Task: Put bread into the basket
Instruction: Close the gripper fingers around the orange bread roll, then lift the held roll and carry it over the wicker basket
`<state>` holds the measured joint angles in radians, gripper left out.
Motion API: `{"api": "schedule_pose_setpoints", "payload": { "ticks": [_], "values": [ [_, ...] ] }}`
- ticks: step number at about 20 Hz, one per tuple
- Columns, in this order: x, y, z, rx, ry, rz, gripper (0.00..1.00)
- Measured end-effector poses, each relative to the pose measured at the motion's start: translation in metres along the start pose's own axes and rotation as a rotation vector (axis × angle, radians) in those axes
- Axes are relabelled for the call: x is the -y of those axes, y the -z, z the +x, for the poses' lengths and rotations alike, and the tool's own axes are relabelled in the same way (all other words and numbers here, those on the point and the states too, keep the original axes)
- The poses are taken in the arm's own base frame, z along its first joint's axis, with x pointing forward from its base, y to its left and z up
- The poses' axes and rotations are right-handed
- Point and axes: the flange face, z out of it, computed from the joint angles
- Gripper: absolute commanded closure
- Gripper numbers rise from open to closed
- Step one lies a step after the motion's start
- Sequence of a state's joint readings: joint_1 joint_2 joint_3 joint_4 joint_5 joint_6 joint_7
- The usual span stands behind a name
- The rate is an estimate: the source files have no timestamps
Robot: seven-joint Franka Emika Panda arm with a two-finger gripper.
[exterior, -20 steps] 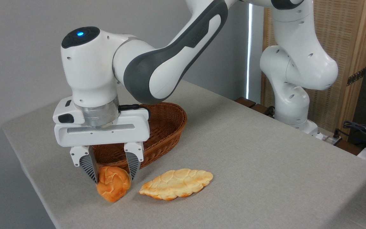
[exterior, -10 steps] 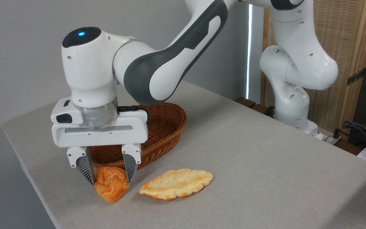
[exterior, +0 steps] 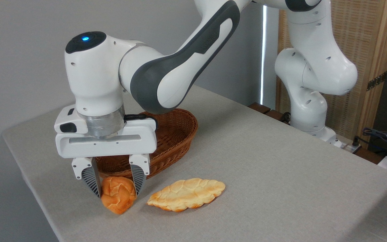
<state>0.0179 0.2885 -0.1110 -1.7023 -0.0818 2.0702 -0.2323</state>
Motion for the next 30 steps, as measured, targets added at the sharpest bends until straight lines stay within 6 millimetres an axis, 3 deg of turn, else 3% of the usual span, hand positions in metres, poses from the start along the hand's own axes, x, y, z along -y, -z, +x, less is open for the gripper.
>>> {"api": "schedule_pose_setpoints", "payload": {
  "ticks": [6,18,22,24,26,30],
  "values": [
    [0.0,0.0,0.0,-0.002,-0.005,0.005,0.53],
    [-0.001,0.003,0.002,-0.01,-0.006,0.003,0.5],
    [-0.004,0.033,0.014,-0.077,-0.007,-0.014,0.5],
    [-0.006,0.052,0.02,-0.115,-0.008,-0.024,0.43],
    [-0.01,0.066,0.022,-0.14,-0.016,-0.031,0.43],
    [-0.041,0.083,0.007,-0.127,-0.079,-0.046,0.42]
  ]
}}
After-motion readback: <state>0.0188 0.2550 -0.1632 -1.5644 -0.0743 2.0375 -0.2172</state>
